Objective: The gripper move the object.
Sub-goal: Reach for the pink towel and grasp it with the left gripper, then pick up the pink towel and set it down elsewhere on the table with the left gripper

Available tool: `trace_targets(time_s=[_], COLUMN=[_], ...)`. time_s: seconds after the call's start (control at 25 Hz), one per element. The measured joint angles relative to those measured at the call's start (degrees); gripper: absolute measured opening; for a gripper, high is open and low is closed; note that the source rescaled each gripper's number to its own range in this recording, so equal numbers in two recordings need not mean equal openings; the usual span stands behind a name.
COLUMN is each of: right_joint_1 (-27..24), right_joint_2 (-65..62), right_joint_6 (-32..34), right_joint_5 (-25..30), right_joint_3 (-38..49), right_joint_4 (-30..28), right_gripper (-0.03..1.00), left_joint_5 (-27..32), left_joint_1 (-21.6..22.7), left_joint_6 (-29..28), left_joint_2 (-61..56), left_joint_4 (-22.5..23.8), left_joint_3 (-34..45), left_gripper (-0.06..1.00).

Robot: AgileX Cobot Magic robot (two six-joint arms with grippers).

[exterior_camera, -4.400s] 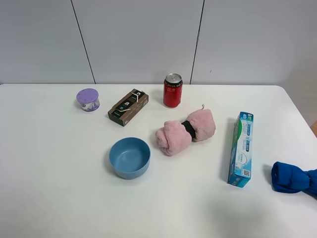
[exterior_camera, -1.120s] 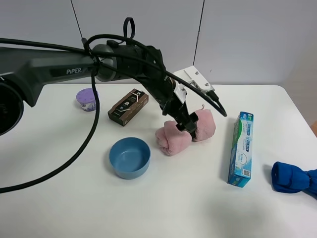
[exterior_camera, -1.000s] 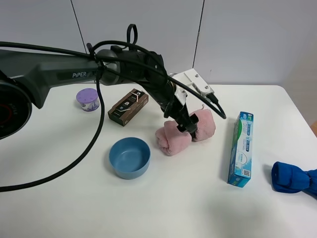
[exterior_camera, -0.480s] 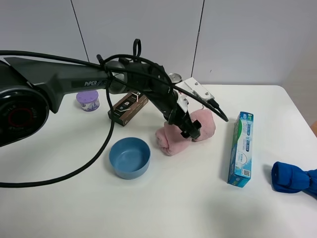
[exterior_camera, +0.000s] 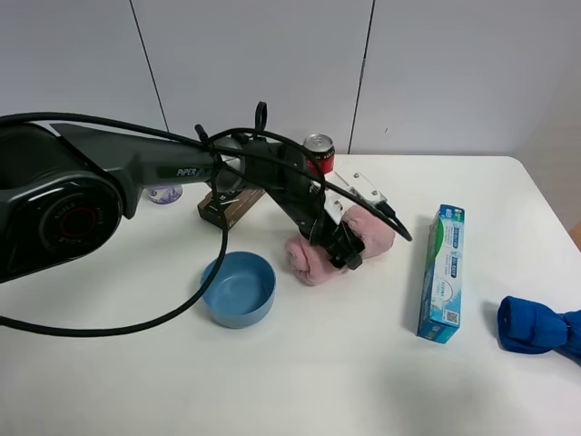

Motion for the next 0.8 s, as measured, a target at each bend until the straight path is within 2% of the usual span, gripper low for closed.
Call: trace_targets(time_s=[0.12,0.2,0.24,0.36,0.4,0.56,0.8], right_joint_1=[0.00,0.00,0.00,0.00,0.00,0.00,0.00], right_joint_2=[0.00,0.00,0.00,0.00,0.00,0.00,0.00], right_joint_6=[0.00,0.00,0.00,0.00,0.00,0.00,0.00], right_joint_5=[0.00,0.00,0.00,0.00,0.00,0.00,0.00], right_joint_3=[0.00,0.00,0.00,0.00,0.00,0.00,0.00], right_joint_4=[0.00,0.00,0.00,0.00,0.00,0.00,0.00], right_gripper=[1.00,1.00,1.00,1.00,1.00,1.00,1.00], left_joint_5=[-0.15,-0.28,-0.28,0.16,0.70,3.27,10.22], left_joint_1=[0.00,0.00,0.00,0.00,0.00,0.00,0.00], left_joint_6=[0.00,0.00,0.00,0.00,0.00,0.00,-0.50], left_joint_2=[0.55,0.55,0.55,0.14,-0.31,-4.24,-18.19], left_joint_4=[0.00,-0.01,-0.06,0.02,0.20,1.99,4.39], left_joint_3=[0.00,0.00,0.00,0.00,0.00,0.00,0.00], left_gripper=[1.00,0.88,0.71,0.06,0.00,0.01,0.01])
